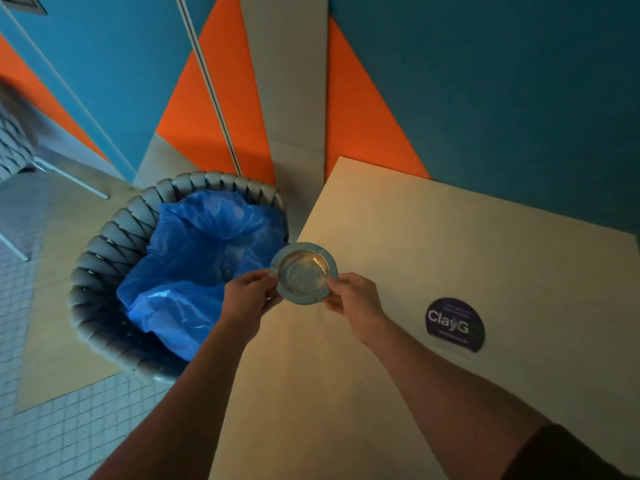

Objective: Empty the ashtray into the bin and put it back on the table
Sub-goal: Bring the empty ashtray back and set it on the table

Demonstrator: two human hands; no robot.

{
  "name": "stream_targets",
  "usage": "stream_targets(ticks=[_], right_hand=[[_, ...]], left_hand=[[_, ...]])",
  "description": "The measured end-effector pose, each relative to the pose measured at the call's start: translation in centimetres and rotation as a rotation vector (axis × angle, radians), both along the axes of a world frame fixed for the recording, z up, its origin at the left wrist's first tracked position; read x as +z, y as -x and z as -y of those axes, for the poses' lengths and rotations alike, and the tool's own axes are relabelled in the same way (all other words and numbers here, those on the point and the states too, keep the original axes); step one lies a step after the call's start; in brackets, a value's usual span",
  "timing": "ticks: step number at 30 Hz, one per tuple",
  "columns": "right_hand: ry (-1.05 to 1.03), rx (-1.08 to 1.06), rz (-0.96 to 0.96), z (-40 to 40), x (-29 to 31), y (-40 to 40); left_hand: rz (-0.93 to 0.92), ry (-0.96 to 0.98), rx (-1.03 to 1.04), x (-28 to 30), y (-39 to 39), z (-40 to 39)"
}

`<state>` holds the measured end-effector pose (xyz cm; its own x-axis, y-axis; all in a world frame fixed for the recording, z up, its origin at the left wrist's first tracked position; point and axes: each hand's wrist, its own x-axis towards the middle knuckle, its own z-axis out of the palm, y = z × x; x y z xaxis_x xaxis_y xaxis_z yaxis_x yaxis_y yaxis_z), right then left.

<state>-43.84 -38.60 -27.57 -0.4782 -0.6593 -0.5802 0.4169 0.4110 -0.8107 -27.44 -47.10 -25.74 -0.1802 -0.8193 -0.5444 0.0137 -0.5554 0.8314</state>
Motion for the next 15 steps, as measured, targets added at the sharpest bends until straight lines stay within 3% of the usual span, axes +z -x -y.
stream_targets(ticks=[15], right_hand=[[-0.093, -0.216, -0.009, -16.0, -1.6, 5.6]], left_hand=[[0.042, -0.088, -0.245, -1.5, 8.2, -12.3]])
